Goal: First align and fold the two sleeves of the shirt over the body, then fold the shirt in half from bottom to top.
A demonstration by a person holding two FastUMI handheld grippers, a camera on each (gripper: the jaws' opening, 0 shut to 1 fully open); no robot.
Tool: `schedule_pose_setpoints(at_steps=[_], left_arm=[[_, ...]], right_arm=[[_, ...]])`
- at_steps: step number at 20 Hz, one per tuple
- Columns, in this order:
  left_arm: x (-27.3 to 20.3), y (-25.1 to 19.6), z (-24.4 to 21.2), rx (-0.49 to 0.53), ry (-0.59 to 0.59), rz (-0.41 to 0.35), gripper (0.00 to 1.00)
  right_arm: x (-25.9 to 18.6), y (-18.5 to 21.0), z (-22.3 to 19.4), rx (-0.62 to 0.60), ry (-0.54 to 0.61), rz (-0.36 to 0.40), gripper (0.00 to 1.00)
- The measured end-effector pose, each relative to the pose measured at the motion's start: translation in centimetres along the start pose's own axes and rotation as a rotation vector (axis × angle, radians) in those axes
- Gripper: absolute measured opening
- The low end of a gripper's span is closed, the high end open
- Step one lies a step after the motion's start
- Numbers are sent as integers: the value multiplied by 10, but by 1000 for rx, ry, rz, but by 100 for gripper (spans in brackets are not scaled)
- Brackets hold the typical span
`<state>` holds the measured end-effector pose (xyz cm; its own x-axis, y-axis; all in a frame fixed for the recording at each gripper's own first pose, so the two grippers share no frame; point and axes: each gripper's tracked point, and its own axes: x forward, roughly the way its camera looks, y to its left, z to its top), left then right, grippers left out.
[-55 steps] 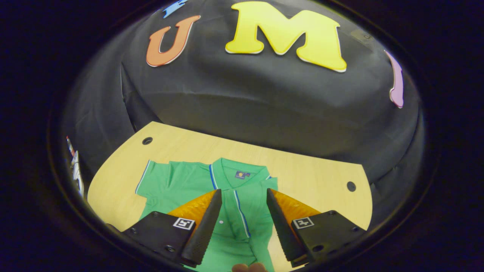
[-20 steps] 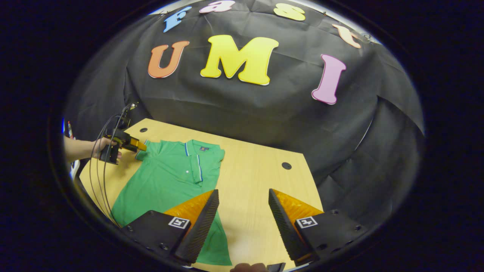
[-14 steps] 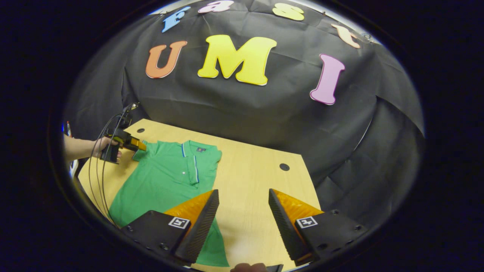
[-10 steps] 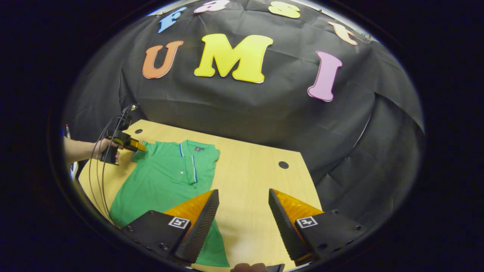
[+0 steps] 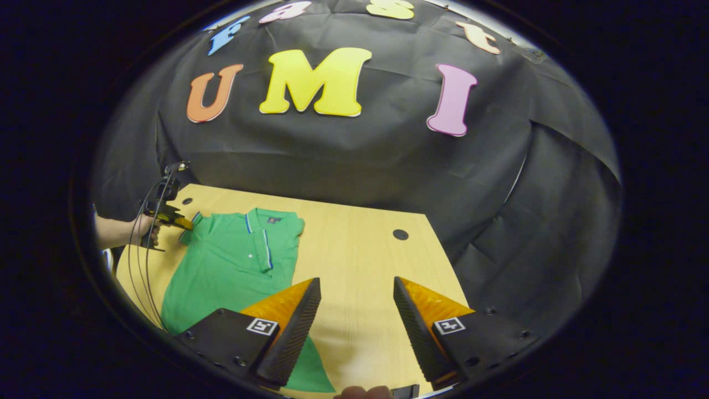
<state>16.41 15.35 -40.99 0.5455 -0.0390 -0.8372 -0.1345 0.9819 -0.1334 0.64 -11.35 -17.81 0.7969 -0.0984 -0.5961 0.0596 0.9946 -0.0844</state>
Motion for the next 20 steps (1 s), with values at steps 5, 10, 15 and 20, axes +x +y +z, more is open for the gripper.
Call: schedule_pose_setpoints(at_steps=[5,10,15,20], left_arm=[[-26,-24,21,-20,-46,-34,3],[-49,-74,31,-11,-69,-93,3],[-58,-126,25,31,-58,-127,3],[-76,-179,14,62,-47,-235,4]], right_arm=[[-7,-10,1,22,-17,-12,86],[-21,-23,2,41,-49,-25,85],[-36,-47,-1,54,-71,-48,84],[-43,-60,-3,66,-86,-53,84]])
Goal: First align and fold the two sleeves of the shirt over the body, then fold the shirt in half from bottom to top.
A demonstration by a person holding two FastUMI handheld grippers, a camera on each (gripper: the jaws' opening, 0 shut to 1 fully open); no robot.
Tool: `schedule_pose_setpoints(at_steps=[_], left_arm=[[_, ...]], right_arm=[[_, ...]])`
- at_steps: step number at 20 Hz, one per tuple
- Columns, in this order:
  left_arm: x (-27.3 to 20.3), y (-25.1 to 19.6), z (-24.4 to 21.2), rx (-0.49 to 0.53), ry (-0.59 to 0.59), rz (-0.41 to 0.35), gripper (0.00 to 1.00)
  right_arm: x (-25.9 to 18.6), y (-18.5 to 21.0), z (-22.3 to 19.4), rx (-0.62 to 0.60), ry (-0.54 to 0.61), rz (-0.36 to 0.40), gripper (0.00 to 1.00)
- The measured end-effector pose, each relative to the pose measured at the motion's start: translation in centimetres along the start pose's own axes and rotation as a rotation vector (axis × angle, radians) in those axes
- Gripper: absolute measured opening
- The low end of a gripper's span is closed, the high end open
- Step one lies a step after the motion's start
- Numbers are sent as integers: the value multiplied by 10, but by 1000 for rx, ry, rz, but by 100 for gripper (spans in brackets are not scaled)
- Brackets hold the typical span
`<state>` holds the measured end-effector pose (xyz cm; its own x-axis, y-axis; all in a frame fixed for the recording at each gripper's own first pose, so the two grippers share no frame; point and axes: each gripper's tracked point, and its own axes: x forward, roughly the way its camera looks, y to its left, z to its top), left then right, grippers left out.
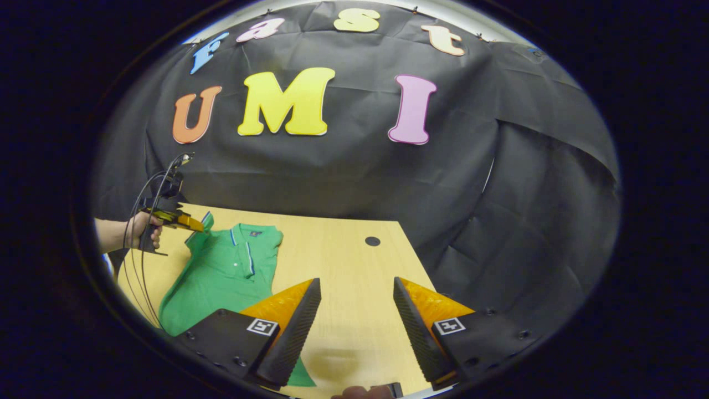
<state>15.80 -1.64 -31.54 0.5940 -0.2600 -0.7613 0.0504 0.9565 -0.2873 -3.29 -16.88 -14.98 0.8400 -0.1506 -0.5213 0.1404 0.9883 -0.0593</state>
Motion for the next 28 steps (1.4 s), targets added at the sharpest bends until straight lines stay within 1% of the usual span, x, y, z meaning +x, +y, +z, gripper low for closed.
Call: schedule_pose_setpoints(at_steps=[1,2,3,5,6,7,9,10,11,12,13,15,17,19,20,23,26,28], left_arm=[[-3,-6,-2,19,-3,-10,0],[-7,-10,-3,39,-8,-11,17],[-11,-11,-4,54,-15,-10,23],[-21,-9,-6,68,-29,4,67],[-30,-6,-7,68,-39,17,90],[-39,-2,-8,62,-52,24,94],[-61,6,-13,45,-70,40,94],[-72,12,-18,38,-77,47,94],[-84,17,-23,29,-83,53,100],[-98,23,-30,21,-90,64,94],[-111,27,-37,18,-95,75,94],[-137,39,-59,17,-97,97,94],[-161,47,-86,0,-89,117,96],[-182,57,-118,-5,-71,137,96],[-191,58,-135,-15,-54,127,96],[-212,61,-188,-35,25,130,96],[-233,62,-243,3,124,114,96],[-244,67,-271,52,184,128,96]], right_arm=[[0,0,1,3,-3,5,85],[0,2,0,4,-4,12,85],[1,5,1,3,-6,20,86],[1,13,1,-5,-8,43,86],[1,19,2,-10,-11,58,84],[1,25,5,-12,-14,75,84],[3,37,3,-15,-4,108,84],[4,44,0,-17,9,129,91],[6,51,-4,-25,24,147,92],[7,57,-8,-35,36,164,92],[7,65,-12,-46,49,187,92],[4,81,-22,-86,64,241,92],[4,93,-34,-155,74,281,94],[-1,107,-52,-175,114,339,96],[-4,111,-61,-184,137,361,93],[-16,119,-95,-193,216,428,94],[-32,117,-134,-191,327,466,94],[-35,113,-155,-185,386,462,94]])
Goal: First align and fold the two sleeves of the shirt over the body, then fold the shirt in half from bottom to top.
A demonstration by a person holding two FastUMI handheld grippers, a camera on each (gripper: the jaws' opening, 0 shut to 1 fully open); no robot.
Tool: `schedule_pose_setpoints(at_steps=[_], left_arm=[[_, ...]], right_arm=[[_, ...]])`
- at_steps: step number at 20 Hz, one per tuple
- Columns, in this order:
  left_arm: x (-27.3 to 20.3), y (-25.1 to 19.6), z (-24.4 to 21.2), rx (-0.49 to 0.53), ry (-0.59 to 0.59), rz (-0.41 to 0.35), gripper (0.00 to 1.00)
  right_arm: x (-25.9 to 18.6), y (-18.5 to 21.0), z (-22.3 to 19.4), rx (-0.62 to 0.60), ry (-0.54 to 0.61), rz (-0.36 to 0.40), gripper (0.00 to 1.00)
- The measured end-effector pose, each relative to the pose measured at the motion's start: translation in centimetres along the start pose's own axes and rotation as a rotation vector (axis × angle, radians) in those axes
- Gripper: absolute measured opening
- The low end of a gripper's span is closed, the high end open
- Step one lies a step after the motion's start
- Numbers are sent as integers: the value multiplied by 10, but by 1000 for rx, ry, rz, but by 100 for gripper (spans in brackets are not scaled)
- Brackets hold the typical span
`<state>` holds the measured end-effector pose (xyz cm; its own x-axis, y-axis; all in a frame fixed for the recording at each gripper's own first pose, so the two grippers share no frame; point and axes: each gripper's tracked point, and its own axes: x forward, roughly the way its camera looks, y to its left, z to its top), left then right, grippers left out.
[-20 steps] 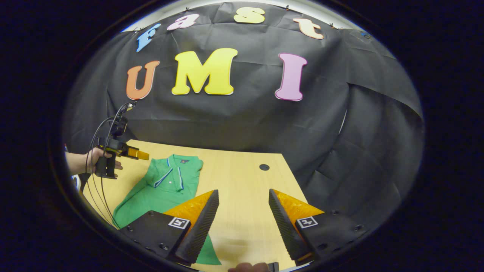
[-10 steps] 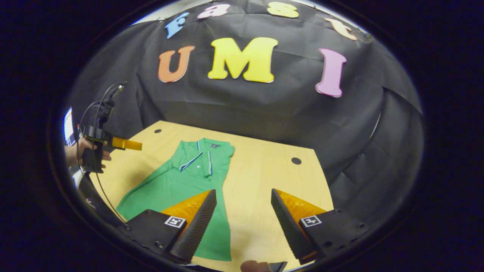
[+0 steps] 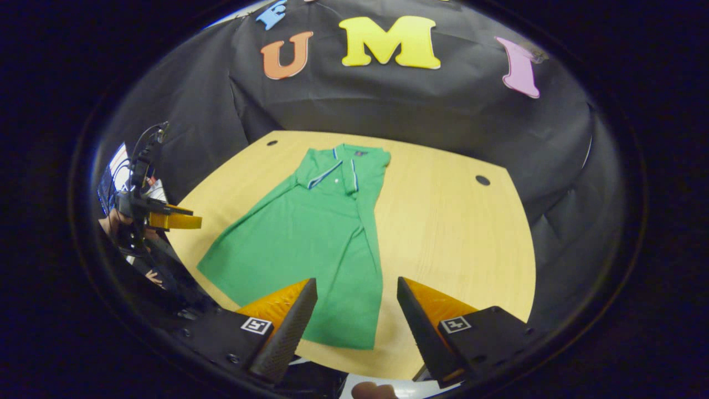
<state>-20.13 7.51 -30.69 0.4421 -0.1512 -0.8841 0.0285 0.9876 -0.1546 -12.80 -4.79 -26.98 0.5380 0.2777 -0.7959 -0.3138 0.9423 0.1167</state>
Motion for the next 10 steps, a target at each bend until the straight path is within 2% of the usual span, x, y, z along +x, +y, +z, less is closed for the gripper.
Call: schedule_pose_setpoints(at_steps=[1,2,6,10], left_arm=[[-1,0,-13,15,27,1,100],[-1,-1,-24,18,52,-3,96],[6,-4,-60,22,126,-25,96],[13,0,-81,38,179,-10,97]], right_arm=[[3,0,-12,16,29,-1,94],[5,0,-21,27,51,1,92],[14,-2,-53,38,142,-1,94],[24,-5,-85,27,220,-10,94]])
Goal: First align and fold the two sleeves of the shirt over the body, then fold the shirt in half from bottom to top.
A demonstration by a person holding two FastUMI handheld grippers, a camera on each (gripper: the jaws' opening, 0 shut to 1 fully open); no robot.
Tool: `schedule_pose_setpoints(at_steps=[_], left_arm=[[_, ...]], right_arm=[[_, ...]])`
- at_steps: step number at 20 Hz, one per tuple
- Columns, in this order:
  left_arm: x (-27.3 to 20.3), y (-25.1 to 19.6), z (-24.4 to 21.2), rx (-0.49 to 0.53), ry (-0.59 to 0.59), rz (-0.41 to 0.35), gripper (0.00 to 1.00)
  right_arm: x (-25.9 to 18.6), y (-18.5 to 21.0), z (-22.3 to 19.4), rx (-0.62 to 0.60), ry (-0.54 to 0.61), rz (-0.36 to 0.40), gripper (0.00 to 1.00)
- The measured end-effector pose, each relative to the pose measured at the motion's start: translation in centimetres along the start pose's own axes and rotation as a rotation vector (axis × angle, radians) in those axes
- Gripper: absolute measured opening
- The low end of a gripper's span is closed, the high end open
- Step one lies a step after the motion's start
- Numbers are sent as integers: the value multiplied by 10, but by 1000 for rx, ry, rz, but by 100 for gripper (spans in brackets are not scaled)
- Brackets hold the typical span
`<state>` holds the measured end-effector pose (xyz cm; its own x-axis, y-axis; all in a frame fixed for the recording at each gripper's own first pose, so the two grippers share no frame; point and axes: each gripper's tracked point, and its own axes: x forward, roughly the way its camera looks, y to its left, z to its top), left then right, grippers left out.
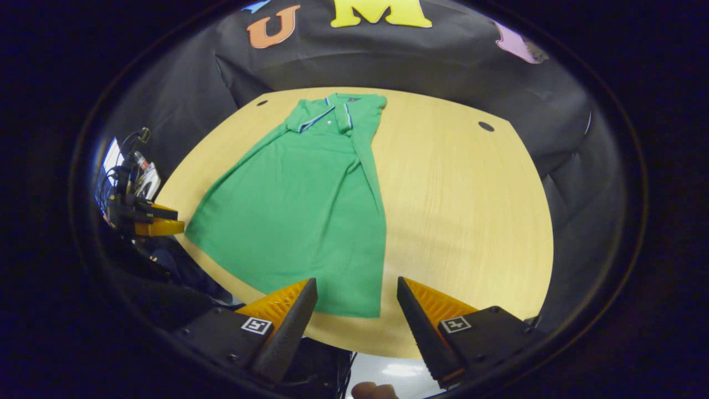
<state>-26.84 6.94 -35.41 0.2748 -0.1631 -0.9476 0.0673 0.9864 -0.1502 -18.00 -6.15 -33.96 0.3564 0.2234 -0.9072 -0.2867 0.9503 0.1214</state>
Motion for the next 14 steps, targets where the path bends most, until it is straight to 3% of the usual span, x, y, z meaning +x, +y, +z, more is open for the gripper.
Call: schedule_pose_setpoints(at_steps=[4,14], left_arm=[[4,1,-10,10,30,10,96],[19,-1,-3,41,72,58,96]], right_arm=[[14,3,-27,-19,86,-9,94],[49,7,-42,-23,181,-69,93]])
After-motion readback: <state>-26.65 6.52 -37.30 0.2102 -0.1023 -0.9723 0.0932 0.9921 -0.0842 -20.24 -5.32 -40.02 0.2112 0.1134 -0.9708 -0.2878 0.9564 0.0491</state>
